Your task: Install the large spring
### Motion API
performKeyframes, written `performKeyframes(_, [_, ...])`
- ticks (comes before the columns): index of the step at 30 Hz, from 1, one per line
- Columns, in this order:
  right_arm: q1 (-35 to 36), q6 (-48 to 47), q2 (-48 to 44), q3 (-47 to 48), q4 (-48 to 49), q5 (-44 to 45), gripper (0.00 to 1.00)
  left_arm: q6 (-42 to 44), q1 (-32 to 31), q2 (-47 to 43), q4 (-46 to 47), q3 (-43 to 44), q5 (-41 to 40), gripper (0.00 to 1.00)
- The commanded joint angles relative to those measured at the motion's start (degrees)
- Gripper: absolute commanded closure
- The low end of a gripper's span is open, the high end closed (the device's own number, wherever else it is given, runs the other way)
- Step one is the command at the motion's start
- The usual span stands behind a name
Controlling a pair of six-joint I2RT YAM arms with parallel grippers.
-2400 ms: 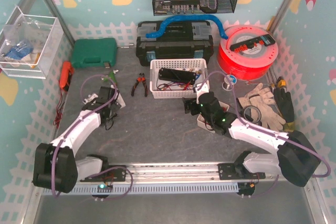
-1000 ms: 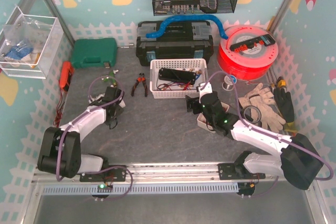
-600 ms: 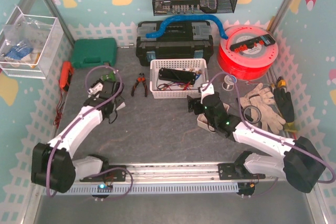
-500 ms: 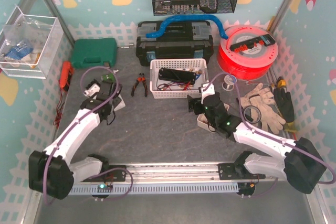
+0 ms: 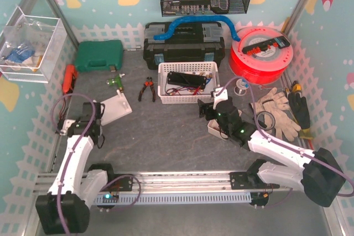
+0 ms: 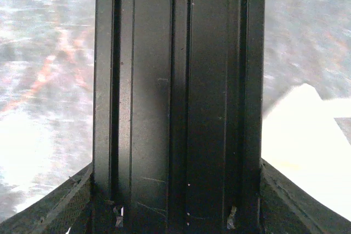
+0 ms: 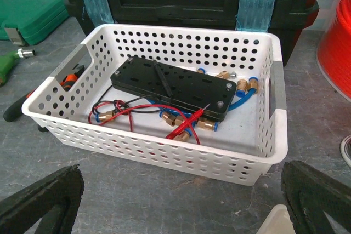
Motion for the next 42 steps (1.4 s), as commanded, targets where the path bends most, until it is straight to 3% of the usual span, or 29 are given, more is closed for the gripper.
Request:
performKeyframes(1, [0.22,0.79,-1.35,-0.93,1.28,0.16,0.03,-2.06,7.58,-0.03,-0.66,-3.52,2.21,0.91])
performKeyframes(5, [0.24,0.87,-1.36,-0.90,1.28,-0.26,0.03,-1.91,10.90,1.92,2.47,-7.02,4.06,0.89])
performKeyframes(12, [0.22,0.88,-1.46,-0.98,1.39,-0.16,0.03,-0.59,14.21,7.79,8.72,-11.92,6.43,0.73])
performKeyframes(16, [0.22,0.88,-1.13,-0.88,1.42,-0.08,0.03,-0.68,14.60,9.32,10.01,-12.75,7.92,0.58])
performKeyframes(26, [0.22,4.37,-0.24,0.12,-0.10,0.29,0.02,3.07,14.80,4.06,9.20,-9.64,8.62,0.06])
performKeyframes(30, [0.22,12.95,1.91,5.49,-10.48,4.59,0.01,5.36,14.81,-0.94,9.79,-7.23,9.00,0.01])
performKeyframes(33, [0.13,22.69,5.48,12.56,-26.62,7.70,0.01,12.90,14.70,-3.69,14.33,-3.90,10.31,0.01])
performKeyframes(36, [0.04,31.34,9.04,18.68,-40.76,6.69,0.02,24.28,14.02,-5.93,23.58,-3.20,17.87,0.01])
performKeyframes(42, [-1.59,32.38,9.01,18.50,-46.81,3.60,0.19,36.74,10.20,-8.40,46.41,-10.26,48.86,0.01])
